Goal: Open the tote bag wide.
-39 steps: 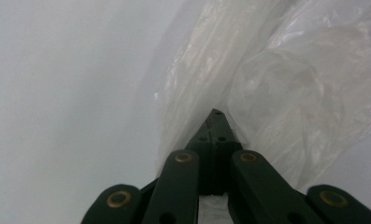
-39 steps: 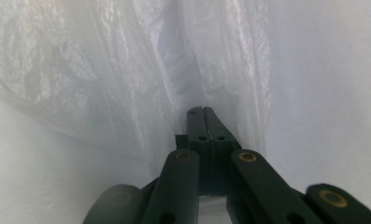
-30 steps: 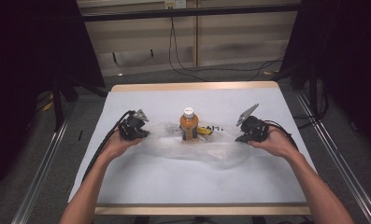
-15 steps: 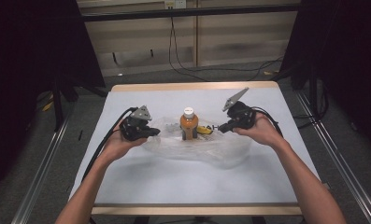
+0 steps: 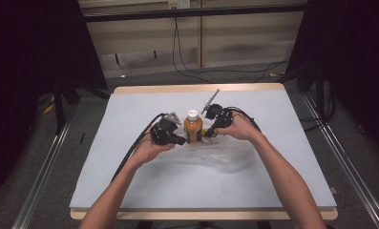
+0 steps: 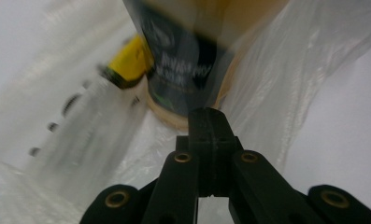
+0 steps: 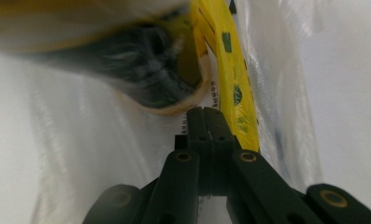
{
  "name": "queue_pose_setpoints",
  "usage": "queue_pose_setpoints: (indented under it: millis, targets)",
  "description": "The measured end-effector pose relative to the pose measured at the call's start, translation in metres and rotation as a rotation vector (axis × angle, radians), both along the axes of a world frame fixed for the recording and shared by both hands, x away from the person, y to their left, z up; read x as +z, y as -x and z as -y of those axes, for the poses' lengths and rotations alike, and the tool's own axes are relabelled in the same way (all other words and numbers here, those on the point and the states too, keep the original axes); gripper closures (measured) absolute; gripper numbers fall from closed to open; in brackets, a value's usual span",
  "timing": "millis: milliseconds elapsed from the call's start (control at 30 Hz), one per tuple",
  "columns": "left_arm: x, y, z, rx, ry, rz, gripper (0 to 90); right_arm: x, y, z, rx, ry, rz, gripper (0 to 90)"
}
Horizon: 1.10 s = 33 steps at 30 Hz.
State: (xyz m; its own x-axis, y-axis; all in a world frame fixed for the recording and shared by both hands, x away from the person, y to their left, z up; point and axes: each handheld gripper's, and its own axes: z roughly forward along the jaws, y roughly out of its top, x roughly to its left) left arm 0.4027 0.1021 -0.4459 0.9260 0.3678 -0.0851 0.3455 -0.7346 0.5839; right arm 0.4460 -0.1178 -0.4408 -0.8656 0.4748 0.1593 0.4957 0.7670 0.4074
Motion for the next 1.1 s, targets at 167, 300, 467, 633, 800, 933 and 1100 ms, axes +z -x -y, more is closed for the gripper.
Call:
queue_pose_setpoints:
  millis: [167,300,467,633,800,933,1100]
  targets:
    - [-0.022,0.006,-0.004,-0.008,-0.001,-0.036,90.0,-0.015,-0.013,-0.003,-0.04,-0.008,-0.03,90.0]
    - [-0.02,0.017,-0.007,-0.036,-0.015,-0.039,90.0,-0.02,-0.021,-0.004,-0.054,0.007,-0.023,90.0]
    - [-0.021,0.034,-0.01,-0.074,-0.006,-0.042,90.0,-0.019,-0.027,-0.008,-0.077,0.041,0.004,90.0]
    - [-0.019,0.051,-0.012,-0.112,-0.026,-0.028,90.0,-0.019,-0.037,-0.01,-0.111,0.058,0.034,90.0]
    - [-0.017,0.06,-0.012,-0.172,-0.055,-0.039,90.0,-0.02,-0.049,-0.011,-0.138,0.067,0.053,90.0]
    - [-0.016,0.065,-0.012,-0.183,-0.061,-0.036,90.0,-0.021,-0.054,-0.01,-0.166,0.061,0.071,90.0]
    - [-0.016,0.072,-0.017,-0.219,-0.041,-0.064,90.0,-0.021,-0.057,-0.013,-0.167,0.078,0.113,90.0]
